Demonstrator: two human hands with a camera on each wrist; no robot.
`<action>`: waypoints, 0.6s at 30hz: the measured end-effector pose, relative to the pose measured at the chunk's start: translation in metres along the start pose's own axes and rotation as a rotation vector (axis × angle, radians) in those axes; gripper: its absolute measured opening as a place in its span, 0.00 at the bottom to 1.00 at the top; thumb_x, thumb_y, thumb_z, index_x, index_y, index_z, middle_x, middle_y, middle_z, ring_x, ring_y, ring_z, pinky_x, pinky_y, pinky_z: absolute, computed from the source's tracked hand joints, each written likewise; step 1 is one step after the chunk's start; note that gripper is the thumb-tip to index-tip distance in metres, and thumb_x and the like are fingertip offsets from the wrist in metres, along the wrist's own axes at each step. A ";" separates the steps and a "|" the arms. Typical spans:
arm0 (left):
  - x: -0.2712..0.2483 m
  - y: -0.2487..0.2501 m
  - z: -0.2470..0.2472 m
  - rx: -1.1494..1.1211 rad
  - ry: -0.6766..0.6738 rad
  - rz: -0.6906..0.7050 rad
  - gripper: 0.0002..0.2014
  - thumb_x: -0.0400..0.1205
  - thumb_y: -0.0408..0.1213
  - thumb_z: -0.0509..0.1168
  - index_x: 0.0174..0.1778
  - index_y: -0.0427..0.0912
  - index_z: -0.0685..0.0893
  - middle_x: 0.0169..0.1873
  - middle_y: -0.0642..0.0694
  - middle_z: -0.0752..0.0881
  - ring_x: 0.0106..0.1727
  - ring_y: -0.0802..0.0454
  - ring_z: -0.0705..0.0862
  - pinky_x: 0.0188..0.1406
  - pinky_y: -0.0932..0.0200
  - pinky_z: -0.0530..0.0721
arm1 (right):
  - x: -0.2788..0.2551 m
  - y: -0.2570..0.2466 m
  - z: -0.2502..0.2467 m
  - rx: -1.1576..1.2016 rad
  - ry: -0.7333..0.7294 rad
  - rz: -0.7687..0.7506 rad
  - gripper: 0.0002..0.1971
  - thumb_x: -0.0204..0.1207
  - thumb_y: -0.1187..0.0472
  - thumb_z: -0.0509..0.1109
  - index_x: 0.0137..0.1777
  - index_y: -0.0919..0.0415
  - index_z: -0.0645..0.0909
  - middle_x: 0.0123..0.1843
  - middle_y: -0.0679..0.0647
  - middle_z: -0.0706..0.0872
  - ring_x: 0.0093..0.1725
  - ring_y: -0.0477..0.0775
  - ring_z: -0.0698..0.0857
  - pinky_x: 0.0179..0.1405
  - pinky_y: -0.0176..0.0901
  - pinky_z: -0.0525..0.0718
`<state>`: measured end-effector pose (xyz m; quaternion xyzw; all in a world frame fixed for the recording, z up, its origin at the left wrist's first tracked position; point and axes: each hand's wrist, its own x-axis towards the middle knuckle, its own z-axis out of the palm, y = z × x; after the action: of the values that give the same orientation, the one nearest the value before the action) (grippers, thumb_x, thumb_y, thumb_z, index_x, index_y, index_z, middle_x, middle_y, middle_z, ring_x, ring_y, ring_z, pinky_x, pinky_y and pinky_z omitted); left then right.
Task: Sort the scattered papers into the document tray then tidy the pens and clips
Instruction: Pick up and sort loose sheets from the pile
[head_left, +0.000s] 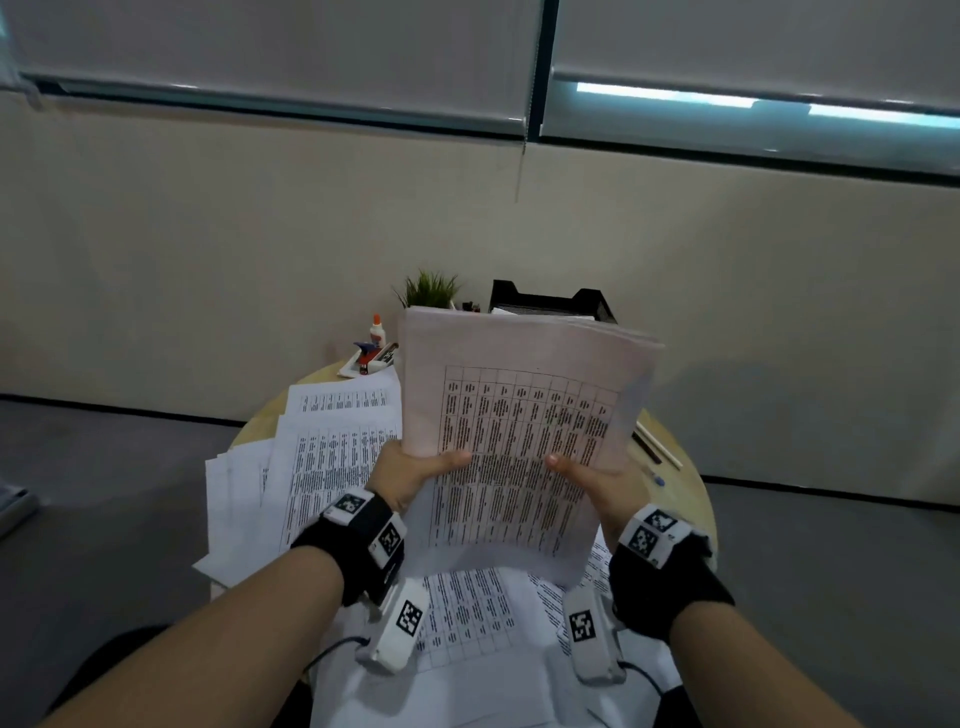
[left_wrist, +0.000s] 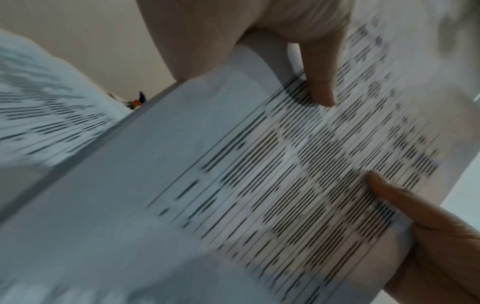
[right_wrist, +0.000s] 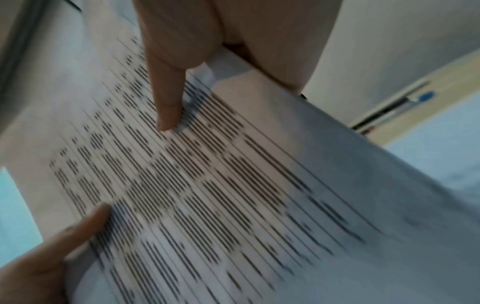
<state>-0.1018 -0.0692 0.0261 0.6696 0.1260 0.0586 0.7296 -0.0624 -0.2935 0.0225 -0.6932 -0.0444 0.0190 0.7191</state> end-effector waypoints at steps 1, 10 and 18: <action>-0.002 -0.010 0.000 0.018 0.026 -0.048 0.37 0.51 0.44 0.84 0.54 0.37 0.80 0.50 0.39 0.87 0.54 0.43 0.85 0.67 0.41 0.77 | -0.003 0.011 0.002 -0.027 -0.003 0.037 0.21 0.57 0.56 0.86 0.51 0.54 0.87 0.51 0.52 0.91 0.53 0.55 0.88 0.61 0.56 0.83; -0.006 -0.026 0.001 0.090 0.025 -0.069 0.15 0.68 0.33 0.78 0.42 0.39 0.78 0.42 0.41 0.84 0.43 0.49 0.82 0.35 0.61 0.77 | -0.004 0.037 0.004 -0.004 0.069 0.111 0.08 0.63 0.61 0.83 0.39 0.55 0.87 0.42 0.53 0.91 0.47 0.55 0.88 0.53 0.51 0.84; -0.012 -0.050 -0.002 0.241 0.016 -0.144 0.15 0.67 0.36 0.78 0.39 0.37 0.78 0.39 0.42 0.84 0.40 0.47 0.82 0.44 0.53 0.81 | -0.017 0.064 0.005 -0.178 0.084 0.249 0.18 0.69 0.64 0.79 0.57 0.72 0.84 0.53 0.65 0.88 0.47 0.60 0.85 0.53 0.52 0.84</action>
<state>-0.1174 -0.0755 -0.0221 0.7411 0.1860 -0.0042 0.6451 -0.0773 -0.2872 -0.0417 -0.7544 0.0705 0.0748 0.6483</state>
